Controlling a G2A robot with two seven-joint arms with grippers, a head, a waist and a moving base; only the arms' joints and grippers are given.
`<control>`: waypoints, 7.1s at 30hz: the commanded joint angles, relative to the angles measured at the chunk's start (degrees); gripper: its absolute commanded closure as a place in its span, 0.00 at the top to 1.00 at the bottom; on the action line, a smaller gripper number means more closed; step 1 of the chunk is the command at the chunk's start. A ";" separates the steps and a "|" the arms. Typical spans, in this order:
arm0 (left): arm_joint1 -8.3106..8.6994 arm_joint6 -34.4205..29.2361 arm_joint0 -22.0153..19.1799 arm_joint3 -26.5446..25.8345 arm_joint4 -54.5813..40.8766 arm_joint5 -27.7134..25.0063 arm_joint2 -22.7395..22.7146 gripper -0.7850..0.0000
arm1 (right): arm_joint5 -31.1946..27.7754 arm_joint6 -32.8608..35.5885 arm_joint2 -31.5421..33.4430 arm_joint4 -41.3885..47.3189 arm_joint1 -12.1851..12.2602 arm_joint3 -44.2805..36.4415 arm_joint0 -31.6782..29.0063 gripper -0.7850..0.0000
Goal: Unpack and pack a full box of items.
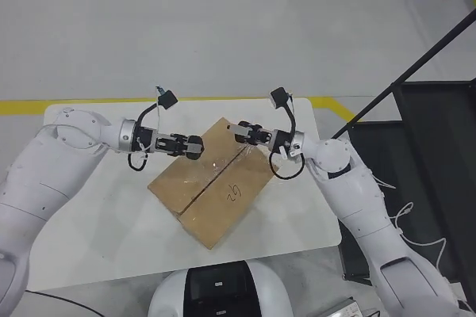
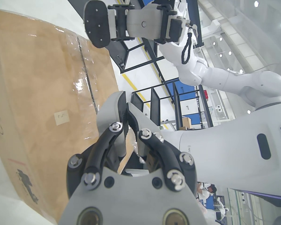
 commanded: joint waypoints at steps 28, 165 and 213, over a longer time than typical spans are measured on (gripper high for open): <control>3.11 12.38 7.31 5.62 13.18 -6.39 -9.53 1.00 | -18.02 -29.23 -4.41 -63.03 0.08 -19.51 -13.85 1.00; 5.83 -2.08 24.25 -9.77 -2.40 10.90 -22.43 0.00 | 6.32 -31.24 -10.27 -70.99 -5.89 -10.20 -6.32 0.00; 3.81 5.68 18.98 4.76 18.01 7.80 -21.43 0.00 | -7.40 -10.50 -1.14 -19.29 -5.07 -3.20 -1.72 0.00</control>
